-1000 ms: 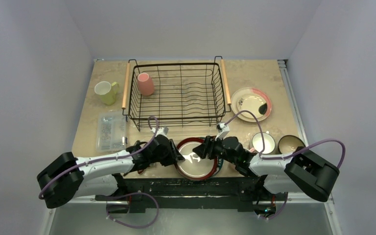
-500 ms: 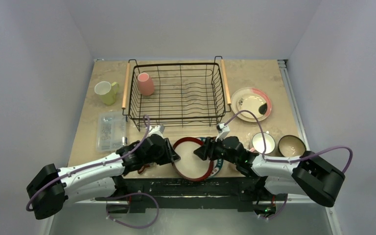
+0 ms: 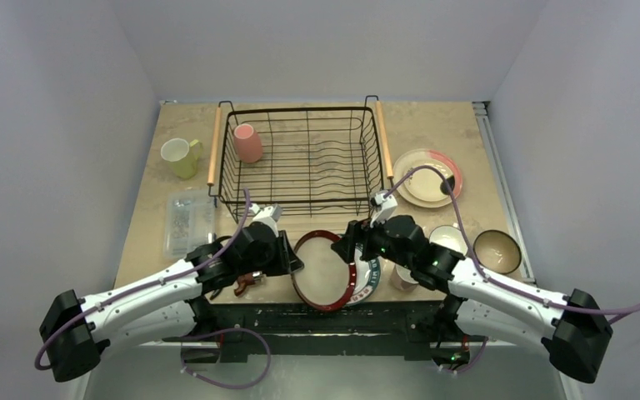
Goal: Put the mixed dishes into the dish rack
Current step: Pick up the plate from the corner of the board.
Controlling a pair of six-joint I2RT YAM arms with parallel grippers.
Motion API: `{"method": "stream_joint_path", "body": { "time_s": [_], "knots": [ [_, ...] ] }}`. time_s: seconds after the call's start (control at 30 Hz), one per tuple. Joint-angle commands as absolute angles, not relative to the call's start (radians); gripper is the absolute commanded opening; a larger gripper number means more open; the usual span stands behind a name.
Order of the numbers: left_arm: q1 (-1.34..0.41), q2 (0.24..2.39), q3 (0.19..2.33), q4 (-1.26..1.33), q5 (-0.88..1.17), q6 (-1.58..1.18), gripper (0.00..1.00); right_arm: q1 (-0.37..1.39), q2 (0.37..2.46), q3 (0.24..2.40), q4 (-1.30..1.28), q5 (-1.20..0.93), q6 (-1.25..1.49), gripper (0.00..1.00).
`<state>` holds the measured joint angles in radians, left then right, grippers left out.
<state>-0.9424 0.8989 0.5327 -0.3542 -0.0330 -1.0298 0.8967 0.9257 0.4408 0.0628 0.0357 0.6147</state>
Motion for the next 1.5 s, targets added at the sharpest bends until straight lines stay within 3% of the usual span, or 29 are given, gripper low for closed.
{"method": "stream_joint_path", "body": {
  "time_s": [0.0, 0.4, 0.6, 0.7, 0.97, 1.13, 1.27, 1.47],
  "knots": [
    [-0.937, 0.832, 0.600, -0.274, -0.005, -1.004, 0.00, 0.900, 0.887, 0.547, -0.120, 0.098, 0.528, 0.81],
    [-0.932, 0.765, 0.722, -0.366, 0.045, -0.956, 0.00, 0.900, 0.847, 0.720, -0.287, 0.119, 0.478, 0.84],
    [-0.924, 0.777, 0.799, -0.371, 0.113, -0.901, 0.00, 0.900, 0.777, 0.801, -0.382, 0.195, 0.421, 0.98],
    [-0.915, 0.783, 0.833, -0.377, 0.142, -0.875, 0.00, 0.884, 0.779, 0.849, -0.425, 0.188, 0.396, 0.99],
    [-0.818, 0.800, 0.888, -0.394, 0.336, -0.791, 0.00, 0.567, 0.822, 0.954, -0.450, -0.251, 0.332, 0.99],
    [-0.807, 0.773, 0.903, -0.427, 0.385, -0.744, 0.00, 0.497, 0.838, 0.906, -0.374, -0.466, 0.362, 0.99],
    [-0.800, 0.758, 0.903, -0.439, 0.410, -0.723, 0.00, 0.475, 0.879, 0.855, -0.235, -0.834, 0.375, 0.99],
    [-0.798, 0.761, 0.928, -0.436, 0.507, -0.686, 0.00, 0.479, 0.942, 0.780, -0.159, -0.954, 0.394, 0.98]
  ]
}}
